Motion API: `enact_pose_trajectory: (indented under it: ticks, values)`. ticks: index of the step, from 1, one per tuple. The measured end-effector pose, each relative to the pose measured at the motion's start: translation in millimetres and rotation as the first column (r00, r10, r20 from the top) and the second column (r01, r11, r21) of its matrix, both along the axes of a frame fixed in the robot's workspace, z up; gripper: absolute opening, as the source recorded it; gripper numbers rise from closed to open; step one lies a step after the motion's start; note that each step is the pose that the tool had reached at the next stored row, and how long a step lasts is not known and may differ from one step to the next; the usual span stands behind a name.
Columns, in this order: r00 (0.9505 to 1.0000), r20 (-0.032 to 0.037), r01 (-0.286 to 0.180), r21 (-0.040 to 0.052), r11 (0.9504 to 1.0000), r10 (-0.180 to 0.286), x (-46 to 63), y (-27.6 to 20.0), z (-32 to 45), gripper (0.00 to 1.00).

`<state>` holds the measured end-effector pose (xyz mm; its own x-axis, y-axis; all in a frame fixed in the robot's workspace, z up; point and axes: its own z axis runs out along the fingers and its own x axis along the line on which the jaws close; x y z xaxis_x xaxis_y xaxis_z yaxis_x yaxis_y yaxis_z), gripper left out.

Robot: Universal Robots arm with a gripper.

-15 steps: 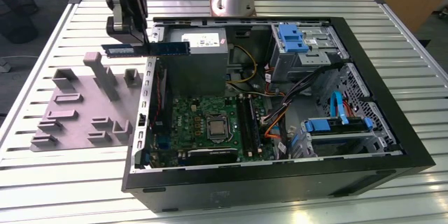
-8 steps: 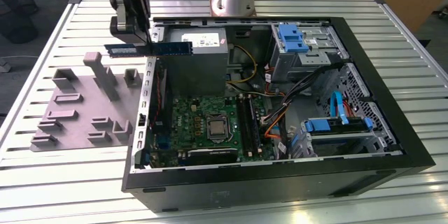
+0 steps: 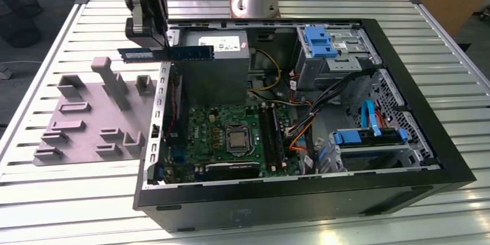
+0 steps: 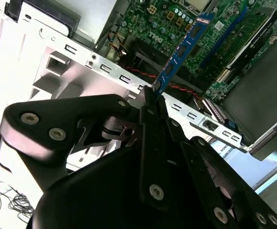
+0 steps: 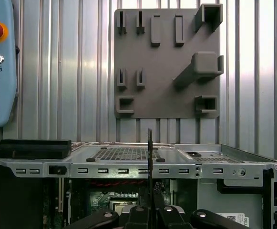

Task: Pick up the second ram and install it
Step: 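Pick up the second ram and move it above second insertion slot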

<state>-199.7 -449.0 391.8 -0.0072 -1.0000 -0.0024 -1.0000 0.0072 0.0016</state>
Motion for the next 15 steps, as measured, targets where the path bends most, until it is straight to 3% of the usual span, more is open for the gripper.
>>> enact_pose_trajectory:
  ticks: [15]
  values:
    - [1.0000, 0.0000, 0.000, 0.0000, 1.0000, 0.000, 11.4, 0.0, 0.0, 0.14]
